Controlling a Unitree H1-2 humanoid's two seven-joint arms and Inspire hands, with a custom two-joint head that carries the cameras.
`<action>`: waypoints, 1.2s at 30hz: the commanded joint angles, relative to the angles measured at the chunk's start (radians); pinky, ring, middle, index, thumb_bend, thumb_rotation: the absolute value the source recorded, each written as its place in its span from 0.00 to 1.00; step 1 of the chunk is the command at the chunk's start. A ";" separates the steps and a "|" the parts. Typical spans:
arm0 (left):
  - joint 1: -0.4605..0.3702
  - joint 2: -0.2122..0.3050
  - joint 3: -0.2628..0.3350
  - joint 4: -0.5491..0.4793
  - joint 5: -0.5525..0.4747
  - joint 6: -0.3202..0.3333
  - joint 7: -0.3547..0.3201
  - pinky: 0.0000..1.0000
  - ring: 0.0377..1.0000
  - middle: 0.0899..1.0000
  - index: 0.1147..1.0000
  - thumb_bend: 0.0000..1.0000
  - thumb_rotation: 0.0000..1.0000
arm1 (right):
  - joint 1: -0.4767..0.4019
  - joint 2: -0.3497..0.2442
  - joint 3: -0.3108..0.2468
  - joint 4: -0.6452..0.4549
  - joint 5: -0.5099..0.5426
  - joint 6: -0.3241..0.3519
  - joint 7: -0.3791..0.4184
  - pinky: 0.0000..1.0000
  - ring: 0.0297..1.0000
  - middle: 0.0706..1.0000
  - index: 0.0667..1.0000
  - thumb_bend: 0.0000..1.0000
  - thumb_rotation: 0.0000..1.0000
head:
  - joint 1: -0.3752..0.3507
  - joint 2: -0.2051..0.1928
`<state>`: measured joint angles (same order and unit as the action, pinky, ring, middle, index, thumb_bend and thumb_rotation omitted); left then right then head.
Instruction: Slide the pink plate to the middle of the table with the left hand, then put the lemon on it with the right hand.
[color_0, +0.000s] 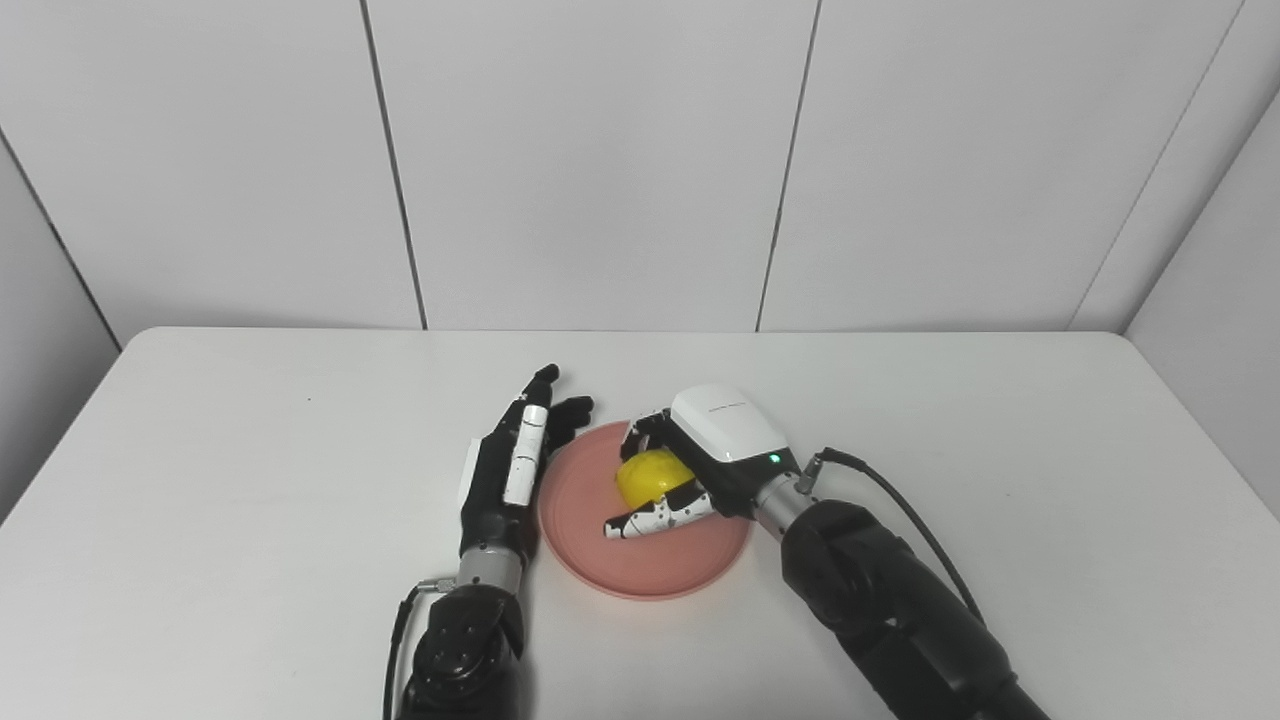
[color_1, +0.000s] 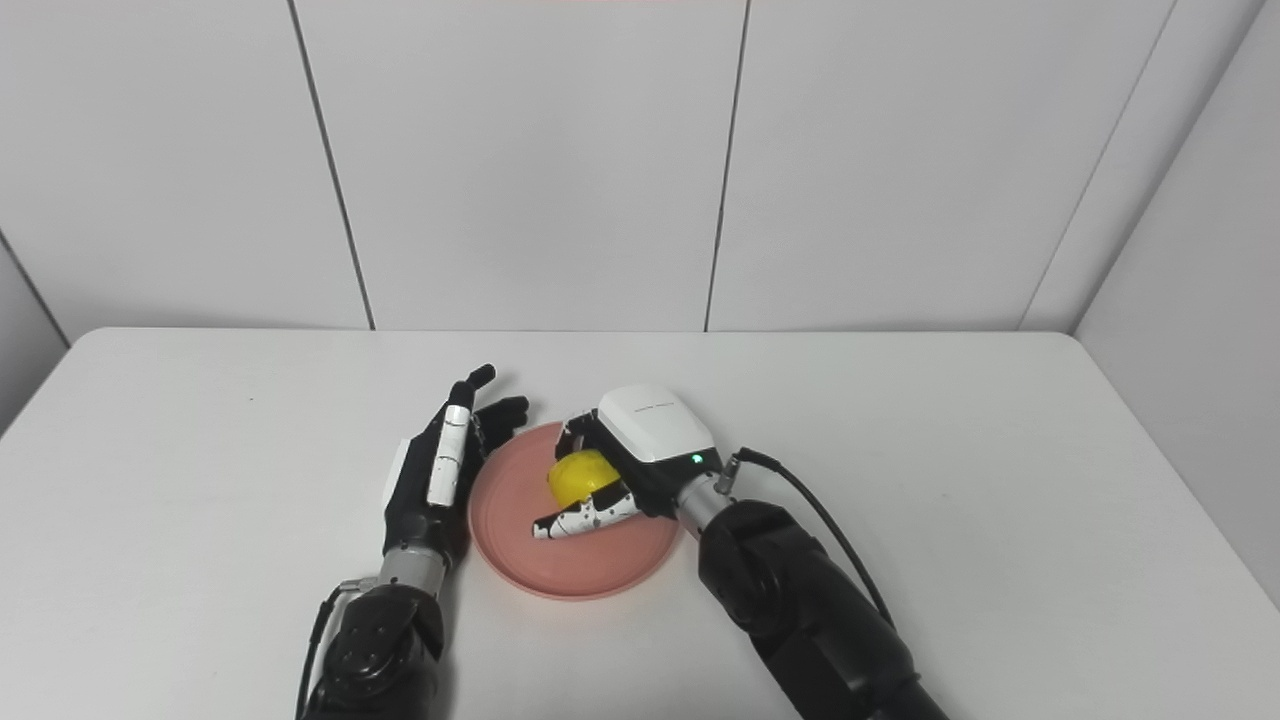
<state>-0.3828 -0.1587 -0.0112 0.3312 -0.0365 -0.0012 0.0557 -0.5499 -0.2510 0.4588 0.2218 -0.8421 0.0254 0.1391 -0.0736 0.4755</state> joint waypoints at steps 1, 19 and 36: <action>-0.017 -0.008 -0.001 0.000 0.002 0.025 0.006 0.84 0.73 0.67 0.81 0.89 0.90 | -0.049 -0.007 -0.015 -0.043 0.001 -0.031 -0.023 0.43 0.52 0.58 0.59 0.84 0.69 | 0.000 0.002; -0.020 0.004 -0.004 -0.011 0.007 0.032 -0.003 0.81 0.78 0.74 0.82 0.88 0.92 | -0.018 0.013 -0.082 -0.032 0.108 -0.123 -0.124 0.48 0.58 0.64 0.64 0.82 0.98 | 0.003 0.005; -0.097 0.053 0.031 0.006 0.019 0.052 0.004 0.95 0.91 0.90 0.91 0.90 0.98 | 0.035 0.192 -0.396 0.213 0.572 -0.302 -0.317 0.77 0.79 0.79 0.78 0.72 1.00 | 0.005 0.012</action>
<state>-0.4311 -0.1107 0.0279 0.3409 -0.0335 0.0464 0.0553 -0.4833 -0.0769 0.0724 0.4414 -0.3122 -0.2206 -0.1706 -0.0690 0.4863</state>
